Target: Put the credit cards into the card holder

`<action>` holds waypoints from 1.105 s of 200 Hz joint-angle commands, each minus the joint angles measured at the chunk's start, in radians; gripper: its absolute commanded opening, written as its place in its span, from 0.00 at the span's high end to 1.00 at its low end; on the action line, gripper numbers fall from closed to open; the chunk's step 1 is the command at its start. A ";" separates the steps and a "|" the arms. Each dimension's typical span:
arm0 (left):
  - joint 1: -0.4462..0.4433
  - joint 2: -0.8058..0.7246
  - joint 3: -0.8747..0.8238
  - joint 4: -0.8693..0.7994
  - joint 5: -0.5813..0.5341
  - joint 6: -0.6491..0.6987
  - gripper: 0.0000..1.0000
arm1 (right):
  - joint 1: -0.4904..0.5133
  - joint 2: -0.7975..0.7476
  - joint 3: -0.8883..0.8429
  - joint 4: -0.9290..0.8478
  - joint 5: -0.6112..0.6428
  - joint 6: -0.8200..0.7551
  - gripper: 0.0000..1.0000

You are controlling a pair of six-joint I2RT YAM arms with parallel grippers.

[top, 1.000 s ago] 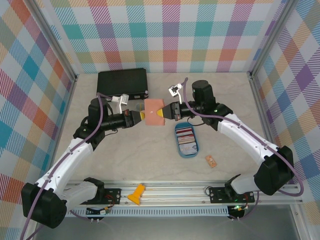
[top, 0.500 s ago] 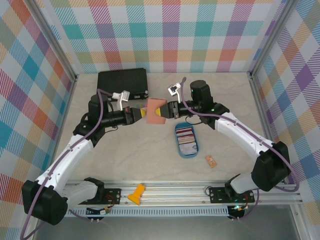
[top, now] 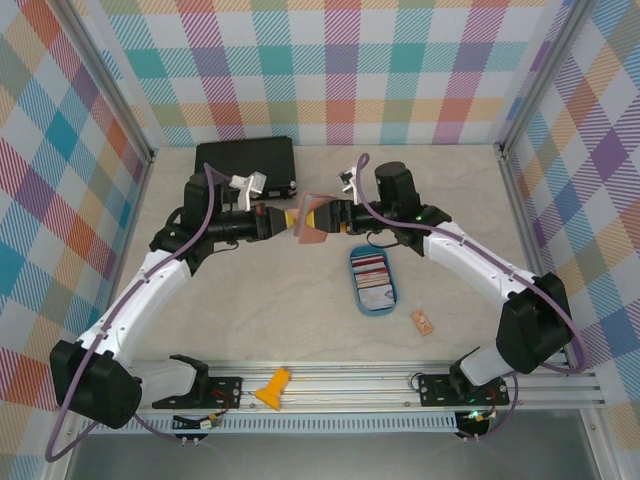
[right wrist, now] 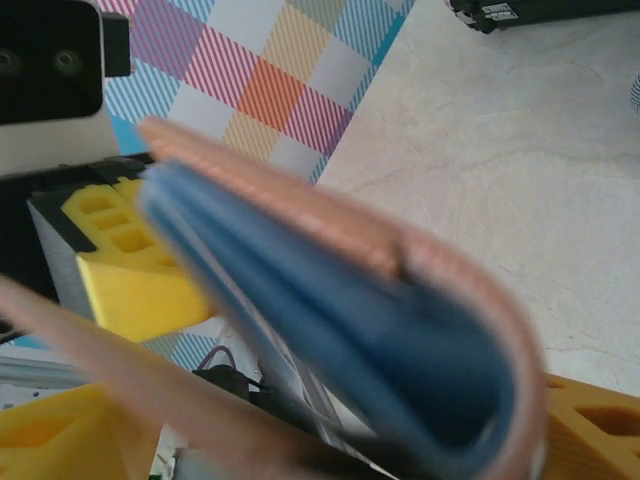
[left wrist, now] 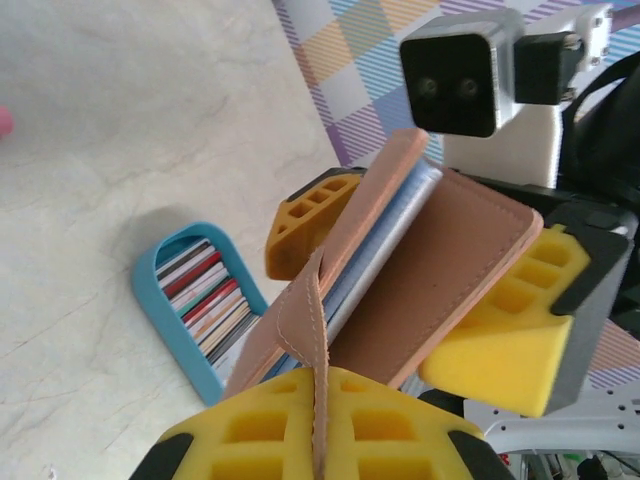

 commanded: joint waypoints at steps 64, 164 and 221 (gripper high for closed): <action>0.011 0.037 0.055 -0.083 -0.033 0.057 1.00 | -0.006 0.009 -0.018 0.065 -0.022 0.079 0.09; 0.011 0.040 0.046 -0.192 -0.082 0.068 1.00 | -0.022 0.086 -0.041 0.030 0.074 0.132 0.03; 0.010 0.058 0.000 -0.210 -0.104 0.047 1.00 | -0.053 0.046 -0.002 -0.178 0.179 -0.042 0.05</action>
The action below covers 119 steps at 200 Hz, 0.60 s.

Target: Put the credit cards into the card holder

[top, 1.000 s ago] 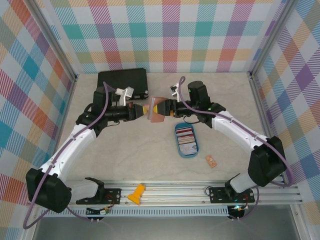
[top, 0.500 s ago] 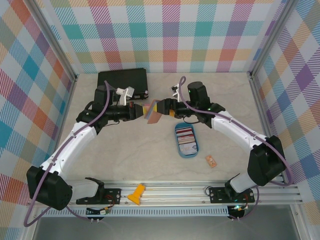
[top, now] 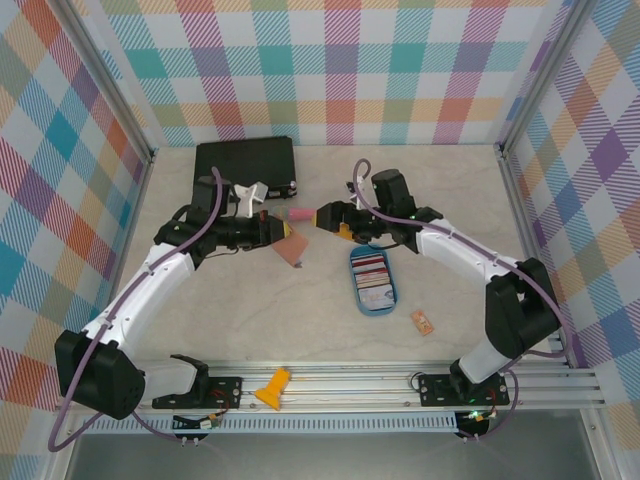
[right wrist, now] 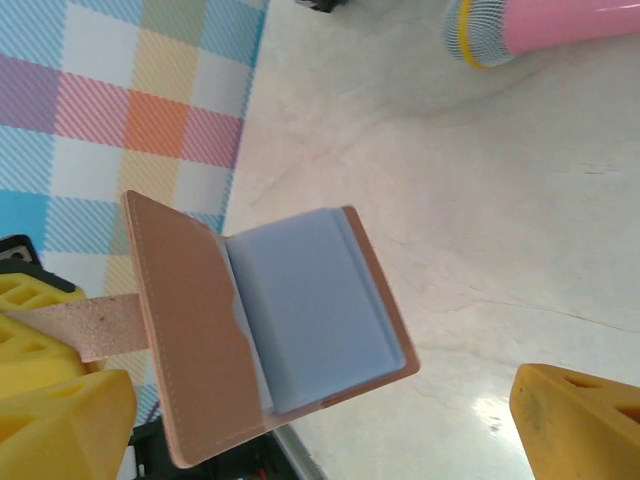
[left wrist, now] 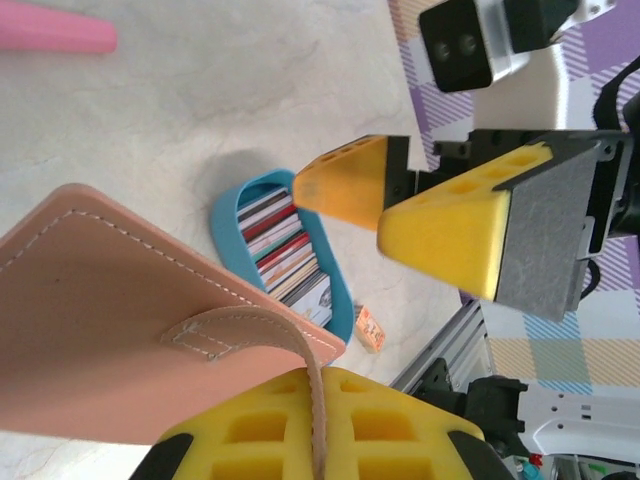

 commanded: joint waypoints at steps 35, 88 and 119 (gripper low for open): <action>-0.004 0.053 -0.064 0.095 0.009 -0.092 1.00 | -0.079 -0.113 -0.033 -0.125 0.040 -0.146 0.05; -0.076 0.109 -0.058 0.127 -0.061 -0.113 1.00 | -0.166 -0.153 -0.069 -0.140 -0.034 -0.182 0.07; -0.066 0.142 -0.156 0.096 -0.113 -0.060 1.00 | -0.168 -0.155 -0.072 -0.141 -0.041 -0.183 0.08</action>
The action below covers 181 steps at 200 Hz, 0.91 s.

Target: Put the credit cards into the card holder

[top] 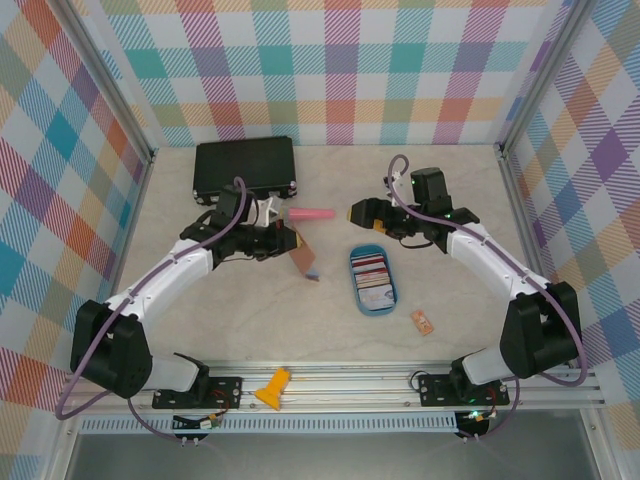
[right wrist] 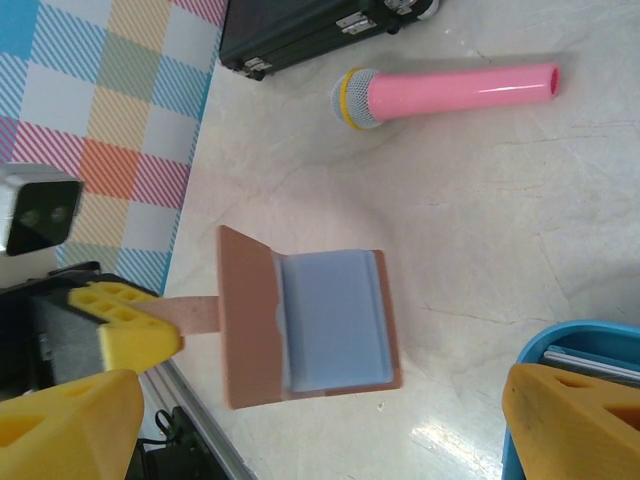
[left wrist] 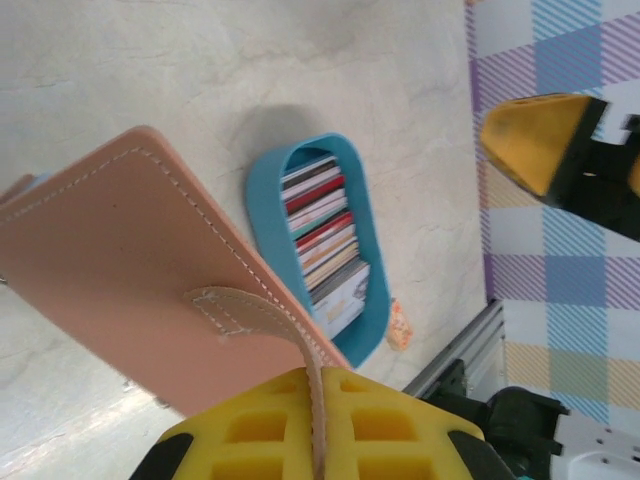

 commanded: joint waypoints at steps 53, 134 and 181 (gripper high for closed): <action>0.013 0.035 -0.130 -0.037 -0.131 0.172 1.00 | 0.002 0.005 -0.001 -0.032 -0.027 -0.033 0.09; 0.044 0.126 -0.117 -0.197 -0.459 0.223 1.00 | 0.002 -0.038 -0.005 -0.116 0.051 -0.106 0.11; 0.049 0.157 -0.100 -0.167 -0.493 0.235 1.00 | 0.002 -0.038 0.013 -0.210 0.140 -0.223 0.12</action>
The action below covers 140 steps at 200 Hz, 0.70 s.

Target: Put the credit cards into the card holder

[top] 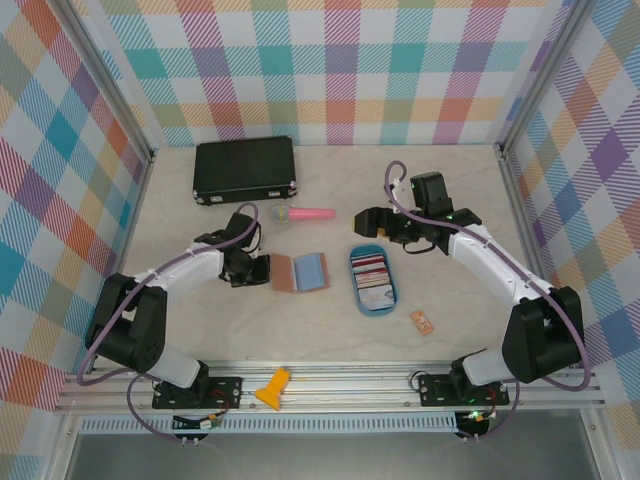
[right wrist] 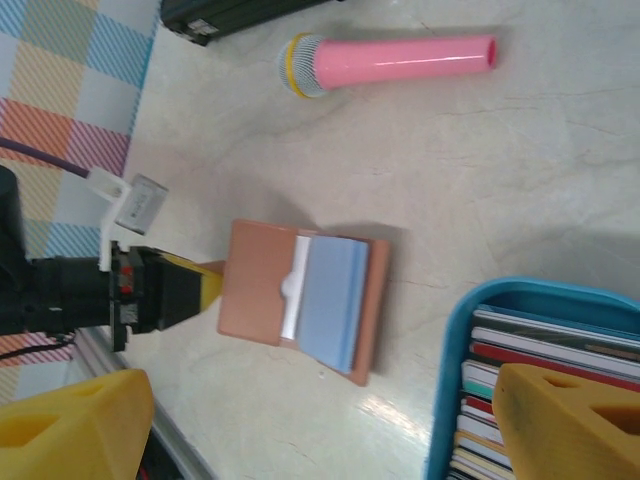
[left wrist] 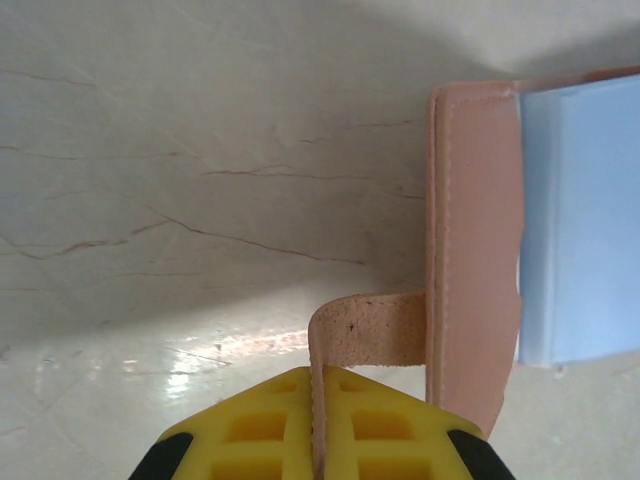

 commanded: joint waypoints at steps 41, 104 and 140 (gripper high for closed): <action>0.013 0.081 0.079 -0.007 -0.072 0.041 1.00 | 0.002 -0.018 -0.006 -0.086 0.036 -0.109 0.13; 0.024 0.130 0.109 -0.007 -0.059 0.072 1.00 | 0.002 -0.085 -0.074 -0.035 0.006 -0.288 0.15; 0.024 0.124 0.081 0.016 -0.043 0.057 1.00 | 0.003 -0.107 -0.128 0.066 -0.023 -0.306 0.19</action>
